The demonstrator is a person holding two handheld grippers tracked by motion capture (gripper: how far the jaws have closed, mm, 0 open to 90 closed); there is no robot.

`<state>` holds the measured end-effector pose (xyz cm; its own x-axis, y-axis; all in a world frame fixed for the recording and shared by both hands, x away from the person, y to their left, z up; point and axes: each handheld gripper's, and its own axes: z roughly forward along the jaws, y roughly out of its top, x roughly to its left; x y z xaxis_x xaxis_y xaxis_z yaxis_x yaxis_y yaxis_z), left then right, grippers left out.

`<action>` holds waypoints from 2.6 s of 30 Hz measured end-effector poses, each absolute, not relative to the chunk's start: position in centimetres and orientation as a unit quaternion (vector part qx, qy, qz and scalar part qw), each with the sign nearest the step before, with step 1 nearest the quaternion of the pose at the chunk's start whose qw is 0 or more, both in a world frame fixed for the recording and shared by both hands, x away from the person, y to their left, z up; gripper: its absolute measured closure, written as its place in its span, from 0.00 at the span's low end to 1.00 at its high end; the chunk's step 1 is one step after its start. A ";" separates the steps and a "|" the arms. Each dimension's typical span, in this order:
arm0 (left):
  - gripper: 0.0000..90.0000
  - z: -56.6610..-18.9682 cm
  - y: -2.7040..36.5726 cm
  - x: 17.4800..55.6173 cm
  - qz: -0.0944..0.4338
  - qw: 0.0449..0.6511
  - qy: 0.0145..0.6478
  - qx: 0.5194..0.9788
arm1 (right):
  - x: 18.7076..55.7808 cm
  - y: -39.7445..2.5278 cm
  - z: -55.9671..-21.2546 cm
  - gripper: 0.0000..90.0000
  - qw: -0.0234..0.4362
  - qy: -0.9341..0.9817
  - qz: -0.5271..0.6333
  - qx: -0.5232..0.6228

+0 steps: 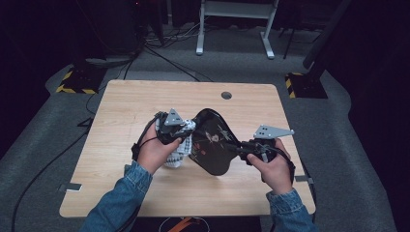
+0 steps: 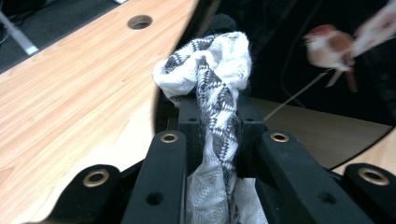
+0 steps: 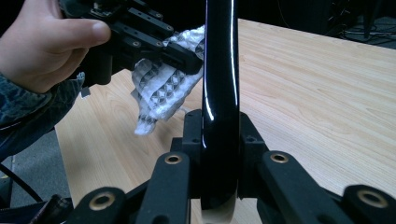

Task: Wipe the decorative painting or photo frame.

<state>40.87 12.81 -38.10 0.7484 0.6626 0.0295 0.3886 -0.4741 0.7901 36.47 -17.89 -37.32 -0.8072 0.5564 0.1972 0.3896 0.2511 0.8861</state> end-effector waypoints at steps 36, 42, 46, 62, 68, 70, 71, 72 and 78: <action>0.86 -38.5 8.5 37.9 0.148 0.403 0.250 0.868 | 36.7 -17.9 -37.2 0.88 0.074 0.791 0.527 0.302; 0.86 -38.8 10.0 38.9 0.154 0.397 0.272 0.863 | 36.7 -17.9 -37.2 0.88 0.072 0.790 0.527 0.305; 0.86 -38.9 10.8 39.5 0.159 0.399 0.283 0.857 | 36.7 -17.9 -37.2 0.88 0.072 0.790 0.527 0.306; 0.86 -39.2 12.6 40.7 0.176 0.392 0.310 0.848 | 36.7 -17.9 -37.2 0.87 0.069 0.790 0.529 0.302; 0.86 -39.5 10.8 39.4 0.167 0.386 0.288 0.860 | 36.7 -17.9 -37.2 0.87 0.068 0.789 0.529 0.304; 0.86 -39.5 10.0 38.8 0.162 0.387 0.277 0.864 | 36.7 -17.9 -37.2 0.87 0.068 0.789 0.529 0.304; 0.86 -39.5 9.6 38.6 0.161 0.386 0.272 0.866 | 36.7 -17.9 -37.2 0.87 0.068 0.789 0.529 0.305; 0.86 -39.5 9.2 38.3 0.158 0.388 0.266 0.868 | 36.7 -17.9 -37.2 0.87 0.068 0.789 0.529 0.304; 0.85 -39.3 7.8 37.3 0.147 0.396 0.247 0.872 | 36.7 -17.9 -37.2 0.87 0.069 0.789 0.529 0.304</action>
<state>37.26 7.79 -39.30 0.8351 0.5467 0.0605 0.3144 -0.5647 0.7631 36.72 -17.91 -37.18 -0.8053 0.5537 0.2119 0.4068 0.2562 0.8769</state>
